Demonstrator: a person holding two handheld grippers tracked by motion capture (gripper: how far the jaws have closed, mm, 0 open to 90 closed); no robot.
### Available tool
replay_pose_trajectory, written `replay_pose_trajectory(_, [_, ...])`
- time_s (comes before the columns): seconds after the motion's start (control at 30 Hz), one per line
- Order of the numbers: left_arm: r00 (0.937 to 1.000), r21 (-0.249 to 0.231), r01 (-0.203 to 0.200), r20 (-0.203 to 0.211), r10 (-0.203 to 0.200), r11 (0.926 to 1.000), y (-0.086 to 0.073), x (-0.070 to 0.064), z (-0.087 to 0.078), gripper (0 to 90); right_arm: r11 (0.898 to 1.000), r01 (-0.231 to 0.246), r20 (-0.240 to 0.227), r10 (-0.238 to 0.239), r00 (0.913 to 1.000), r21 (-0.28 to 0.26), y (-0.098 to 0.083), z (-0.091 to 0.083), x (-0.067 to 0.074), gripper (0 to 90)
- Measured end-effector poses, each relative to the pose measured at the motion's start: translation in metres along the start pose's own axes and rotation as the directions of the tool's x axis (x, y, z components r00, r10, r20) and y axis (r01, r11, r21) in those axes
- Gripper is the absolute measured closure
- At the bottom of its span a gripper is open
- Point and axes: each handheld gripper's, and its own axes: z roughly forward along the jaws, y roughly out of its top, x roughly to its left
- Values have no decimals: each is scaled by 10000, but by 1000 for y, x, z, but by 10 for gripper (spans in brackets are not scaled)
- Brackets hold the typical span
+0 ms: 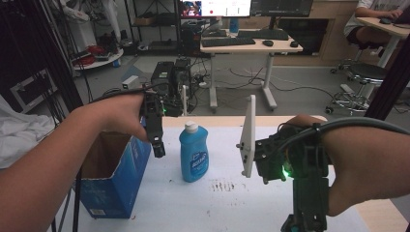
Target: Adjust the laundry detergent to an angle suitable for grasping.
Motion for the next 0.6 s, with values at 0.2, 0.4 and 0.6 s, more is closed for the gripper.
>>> replay_pose_trajectory(0.2, [10000,-9,-46,48,46,10000,-1,0,-1,70,10000,70,-31,-70,10000,25,0,1,0,56])
replay_pose_trajectory(0.4, [9999,35,133,11,-133,9999,-2,1,-1,70,9999,165,-5,-165,9999,49,2,1,1,56])
replay_pose_trajectory(0.6, [9998,-85,166,83,-165,9998,-2,2,-2,70,9995,241,-78,-240,9997,219,1,1,3,56])
